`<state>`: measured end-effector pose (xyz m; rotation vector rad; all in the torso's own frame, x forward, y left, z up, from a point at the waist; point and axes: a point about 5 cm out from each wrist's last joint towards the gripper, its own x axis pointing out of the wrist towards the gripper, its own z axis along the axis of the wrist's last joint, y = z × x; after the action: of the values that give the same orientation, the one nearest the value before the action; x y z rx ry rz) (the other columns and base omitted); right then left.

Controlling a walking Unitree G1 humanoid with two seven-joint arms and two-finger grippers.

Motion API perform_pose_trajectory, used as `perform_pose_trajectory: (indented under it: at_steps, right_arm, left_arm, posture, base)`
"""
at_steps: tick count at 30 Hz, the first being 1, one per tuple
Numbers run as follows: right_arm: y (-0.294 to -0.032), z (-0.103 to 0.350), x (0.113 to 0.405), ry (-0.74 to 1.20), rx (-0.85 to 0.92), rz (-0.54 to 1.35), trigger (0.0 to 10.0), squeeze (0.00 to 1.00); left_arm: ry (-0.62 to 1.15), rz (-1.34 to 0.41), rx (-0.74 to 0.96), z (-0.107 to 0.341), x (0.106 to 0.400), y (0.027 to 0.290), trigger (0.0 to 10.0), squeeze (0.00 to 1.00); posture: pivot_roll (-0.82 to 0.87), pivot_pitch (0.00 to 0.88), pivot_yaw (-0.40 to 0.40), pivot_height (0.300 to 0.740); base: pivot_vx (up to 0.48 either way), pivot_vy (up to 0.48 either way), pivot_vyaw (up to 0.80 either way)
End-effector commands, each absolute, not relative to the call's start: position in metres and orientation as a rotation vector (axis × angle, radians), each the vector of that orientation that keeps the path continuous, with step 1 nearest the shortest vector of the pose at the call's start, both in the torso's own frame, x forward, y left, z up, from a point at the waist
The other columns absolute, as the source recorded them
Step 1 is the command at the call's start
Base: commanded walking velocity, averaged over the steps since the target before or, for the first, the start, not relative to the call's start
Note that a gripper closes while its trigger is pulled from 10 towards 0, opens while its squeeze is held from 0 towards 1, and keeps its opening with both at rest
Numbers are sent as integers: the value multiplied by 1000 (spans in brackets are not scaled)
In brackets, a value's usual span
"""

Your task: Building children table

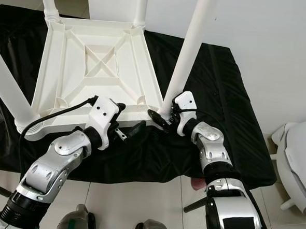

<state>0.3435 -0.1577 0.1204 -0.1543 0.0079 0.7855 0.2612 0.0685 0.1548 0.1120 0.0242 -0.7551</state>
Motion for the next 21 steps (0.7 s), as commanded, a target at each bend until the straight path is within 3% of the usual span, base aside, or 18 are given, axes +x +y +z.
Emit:
perform_pose_trajectory:
  at_steps: [1,9,10,11,15,21]
  right_arm:
    - [-159,110,340,40,-140,796,0,0]
    - [-164,107,340,35,-111,738,0,0]
    - [-164,106,340,38,-106,724,5804,0]
    - [-163,105,339,42,-91,712,10000,0]
    - [-163,102,340,43,-68,664,10000,0]
    - [-159,103,342,44,-10,395,10000,0]
  left_arm:
    - [24,-765,111,156,262,67,10000,0]
    - [24,-772,111,156,261,66,10000,0]
    - [25,-773,111,156,261,66,10000,0]
    - [26,-774,110,156,261,66,10000,0]
    - [27,-774,109,155,260,65,10000,0]
    - [33,-776,105,153,258,64,10000,0]
  posture:
    - [4,0,-71,740]
    - [-1,0,-69,740]
    - [-1,0,-69,740]
    - [-1,0,-70,740]
    - [0,0,-73,740]
    - [-5,0,-80,740]
  base:
    - [0,0,0]
    - [0,0,0]
    - [0,0,0]
    - [0,0,0]
    - [0,0,0]
    - [0,0,0]
